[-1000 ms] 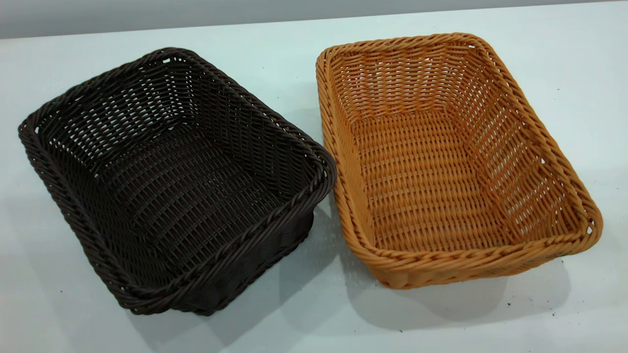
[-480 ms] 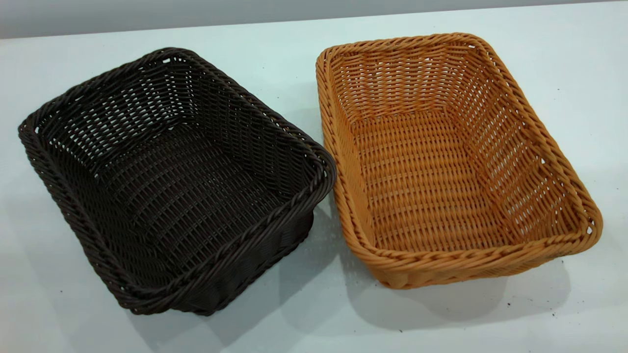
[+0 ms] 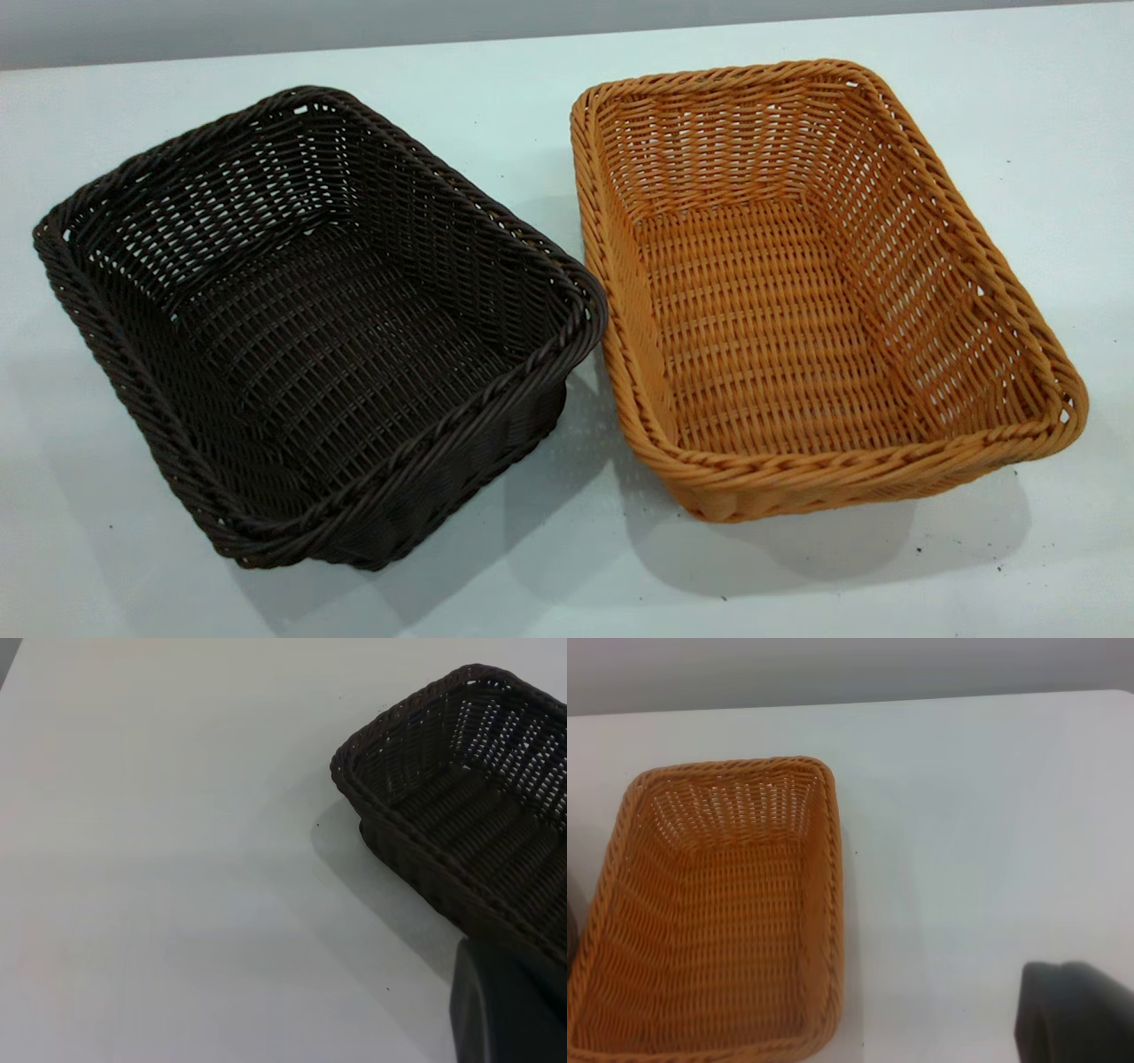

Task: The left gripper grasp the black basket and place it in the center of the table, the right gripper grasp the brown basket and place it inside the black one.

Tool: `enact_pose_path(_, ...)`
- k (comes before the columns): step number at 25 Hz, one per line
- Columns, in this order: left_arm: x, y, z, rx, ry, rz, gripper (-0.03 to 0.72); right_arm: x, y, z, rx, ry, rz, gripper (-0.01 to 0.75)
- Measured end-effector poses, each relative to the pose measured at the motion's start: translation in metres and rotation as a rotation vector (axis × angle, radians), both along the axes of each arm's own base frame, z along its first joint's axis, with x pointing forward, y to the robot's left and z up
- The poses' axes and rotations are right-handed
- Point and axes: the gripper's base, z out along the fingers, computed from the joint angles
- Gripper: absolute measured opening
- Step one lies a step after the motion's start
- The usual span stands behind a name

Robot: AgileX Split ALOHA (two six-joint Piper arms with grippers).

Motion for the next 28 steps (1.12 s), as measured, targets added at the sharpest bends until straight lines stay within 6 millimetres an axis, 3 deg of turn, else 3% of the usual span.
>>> enact_pose_path(21,0.0,0.0,0.0,0.0,0.003,-0.005,-0.001,0.0,0.003,0.002,0.029,-0.017,0.018,0.0)
enact_pose_path(25,0.01,-0.002,0.012,-0.021,0.01,-0.016,-0.001,-0.001,0.002,0.021,0.023,-0.123,0.006,0.0)
enact_pose_path(28,0.022,-0.002,0.036,-0.027,-0.015,-0.016,-0.001,0.006,0.0,0.045,0.022,-0.179,-0.01,0.0)
